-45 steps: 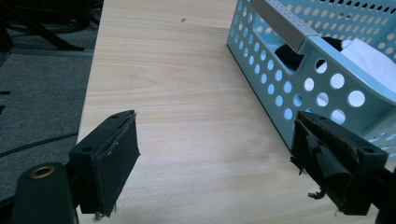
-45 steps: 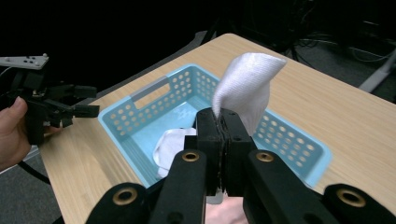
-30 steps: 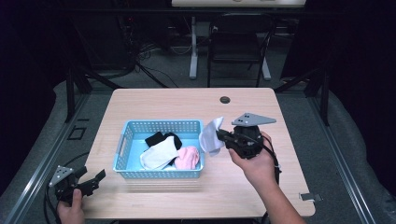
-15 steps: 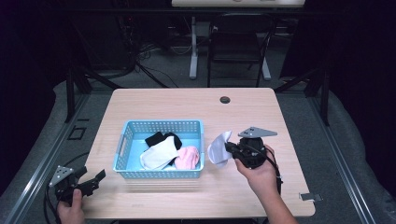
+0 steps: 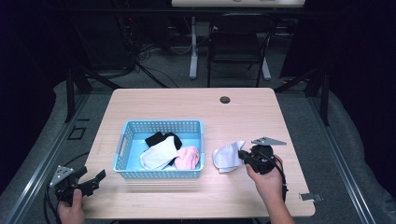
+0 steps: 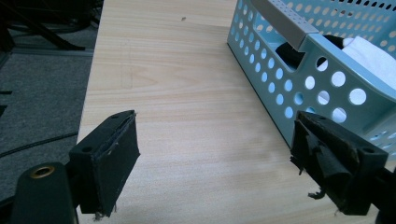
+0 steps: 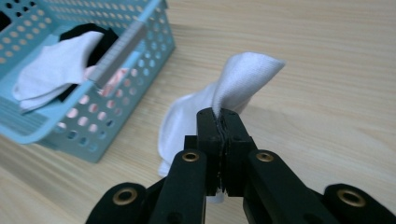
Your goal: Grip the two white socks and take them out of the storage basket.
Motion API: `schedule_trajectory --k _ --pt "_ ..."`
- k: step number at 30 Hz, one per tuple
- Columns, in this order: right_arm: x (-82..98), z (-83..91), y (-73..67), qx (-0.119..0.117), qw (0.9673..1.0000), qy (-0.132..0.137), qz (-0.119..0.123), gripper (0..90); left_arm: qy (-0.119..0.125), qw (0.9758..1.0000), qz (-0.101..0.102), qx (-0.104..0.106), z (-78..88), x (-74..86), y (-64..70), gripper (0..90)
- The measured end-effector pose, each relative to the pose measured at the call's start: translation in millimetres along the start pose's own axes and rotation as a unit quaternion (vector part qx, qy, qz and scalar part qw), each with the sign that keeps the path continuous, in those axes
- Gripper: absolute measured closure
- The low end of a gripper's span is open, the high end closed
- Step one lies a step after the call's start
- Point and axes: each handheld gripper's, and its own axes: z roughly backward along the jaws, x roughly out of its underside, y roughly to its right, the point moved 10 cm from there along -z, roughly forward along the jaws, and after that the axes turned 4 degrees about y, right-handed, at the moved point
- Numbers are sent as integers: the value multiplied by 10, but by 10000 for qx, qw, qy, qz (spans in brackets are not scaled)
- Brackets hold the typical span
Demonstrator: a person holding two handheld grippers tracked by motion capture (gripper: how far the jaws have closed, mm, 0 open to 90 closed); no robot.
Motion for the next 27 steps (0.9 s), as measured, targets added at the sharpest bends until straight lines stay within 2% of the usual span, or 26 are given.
schedule_trajectory --k 7,8,10,14,16,17,18,21,23,24,26,27 --pt "236 -78 278 179 9992 -130 -346 883 -45 10000 -16 -3 3 6 1 151" --pt "236 -78 278 179 9992 -130 -346 883 -45 10000 -16 -3 3 6 1 151" --pt "278 -97 364 257 9984 -129 -487 883 -43 10000 -17 -2 4 5 1 151" --pt "306 -101 437 342 9980 -172 -506 880 0 10000 3 -2 0 1 -1 151" --pt "311 -98 456 340 9979 -191 -521 833 -1 10000 5 -1 1 1 -1 151" --pt "300 -102 456 363 9976 -137 -580 759 -1 10000 5 -3 1 2 -1 150" --pt "289 -99 465 366 9979 -126 -524 684 -5 10000 7 0 0 3 -1 151" --pt "217 -101 445 444 9982 37 -412 583 -11 10000 4 -2 0 5 1 151" --pt "188 -92 430 453 9984 45 -328 558 -12 10000 3 -2 0 5 1 151" --pt "107 -86 373 450 9988 120 -152 511 -47 10000 -6 -6 3 10 -1 151" --pt "81 -85 348 436 9989 124 -109 499 -48 10000 -12 -9 2 10 -2 151" --pt "5 -81 266 372 9993 64 35 482 -45 10000 -10 -5 2 9 -1 151"
